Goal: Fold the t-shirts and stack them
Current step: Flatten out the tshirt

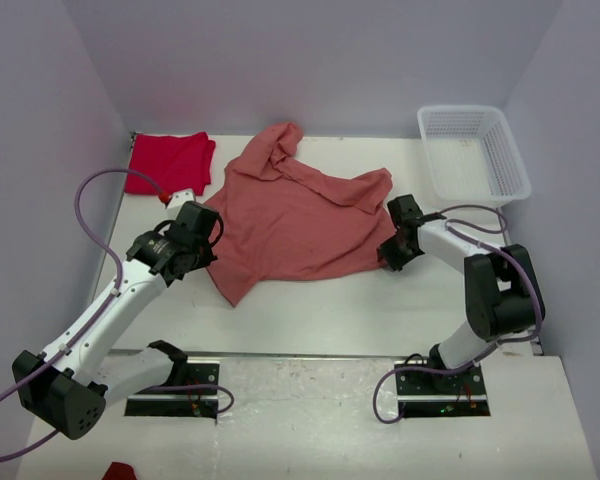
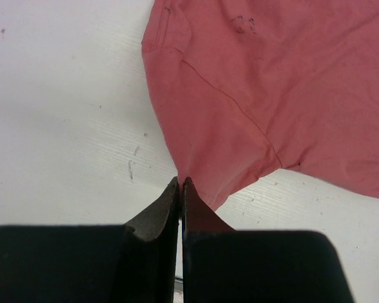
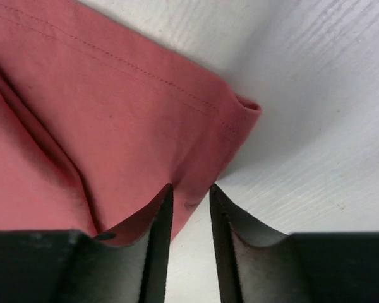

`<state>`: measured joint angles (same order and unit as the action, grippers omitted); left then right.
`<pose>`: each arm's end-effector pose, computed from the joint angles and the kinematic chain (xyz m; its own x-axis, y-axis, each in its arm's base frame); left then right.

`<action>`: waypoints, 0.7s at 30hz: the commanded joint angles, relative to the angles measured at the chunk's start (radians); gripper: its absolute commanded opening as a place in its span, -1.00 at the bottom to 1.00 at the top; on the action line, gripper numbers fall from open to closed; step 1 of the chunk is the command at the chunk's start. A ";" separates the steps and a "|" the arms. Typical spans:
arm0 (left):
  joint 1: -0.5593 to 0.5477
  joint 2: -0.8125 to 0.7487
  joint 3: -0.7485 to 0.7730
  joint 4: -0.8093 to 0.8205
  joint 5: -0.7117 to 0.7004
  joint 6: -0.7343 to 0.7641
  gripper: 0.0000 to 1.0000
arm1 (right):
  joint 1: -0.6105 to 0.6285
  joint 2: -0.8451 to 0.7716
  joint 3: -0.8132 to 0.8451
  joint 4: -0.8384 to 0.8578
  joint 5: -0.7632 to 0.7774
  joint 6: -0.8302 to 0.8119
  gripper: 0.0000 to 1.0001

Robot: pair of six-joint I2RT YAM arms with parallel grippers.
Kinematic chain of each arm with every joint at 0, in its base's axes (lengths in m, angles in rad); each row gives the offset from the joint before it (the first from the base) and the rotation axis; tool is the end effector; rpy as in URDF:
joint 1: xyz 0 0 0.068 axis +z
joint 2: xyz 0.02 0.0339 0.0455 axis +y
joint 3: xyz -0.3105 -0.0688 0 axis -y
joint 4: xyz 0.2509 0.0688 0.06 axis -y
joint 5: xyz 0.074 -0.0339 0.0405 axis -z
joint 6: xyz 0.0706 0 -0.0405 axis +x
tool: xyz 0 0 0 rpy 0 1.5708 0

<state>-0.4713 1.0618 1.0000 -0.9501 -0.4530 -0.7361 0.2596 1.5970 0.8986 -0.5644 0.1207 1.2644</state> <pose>0.1884 -0.0613 0.3125 -0.6951 -0.3233 -0.6421 -0.3579 0.9303 -0.0810 0.2946 0.0694 0.1712 -0.4871 0.8499 -0.2008 0.8119 0.5254 0.2544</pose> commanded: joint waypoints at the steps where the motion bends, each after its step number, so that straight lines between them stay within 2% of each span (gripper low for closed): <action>1: 0.008 -0.013 0.034 0.022 0.002 0.027 -1.00 | 0.021 0.043 0.089 -0.097 0.080 0.059 -0.44; 7: 0.008 -0.019 0.034 0.019 0.005 0.035 -1.00 | 0.035 0.063 0.109 -0.123 0.102 0.082 -0.78; 9: 0.008 -0.019 0.032 0.016 0.002 0.037 -1.00 | 0.046 0.064 0.114 -0.127 0.115 0.082 -1.00; 12: 0.008 -0.016 0.026 0.027 0.008 0.037 -1.00 | 0.059 0.072 0.121 -0.123 0.132 0.067 -1.00; 21: 0.008 -0.025 0.000 0.040 0.036 0.033 -1.00 | 0.110 0.100 0.229 -0.077 0.154 -0.131 -1.00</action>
<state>-0.4713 1.0607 1.0000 -0.9390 -0.4255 -0.7204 0.3569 1.6997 1.0657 -0.6621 0.2268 1.2068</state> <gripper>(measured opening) 0.005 0.003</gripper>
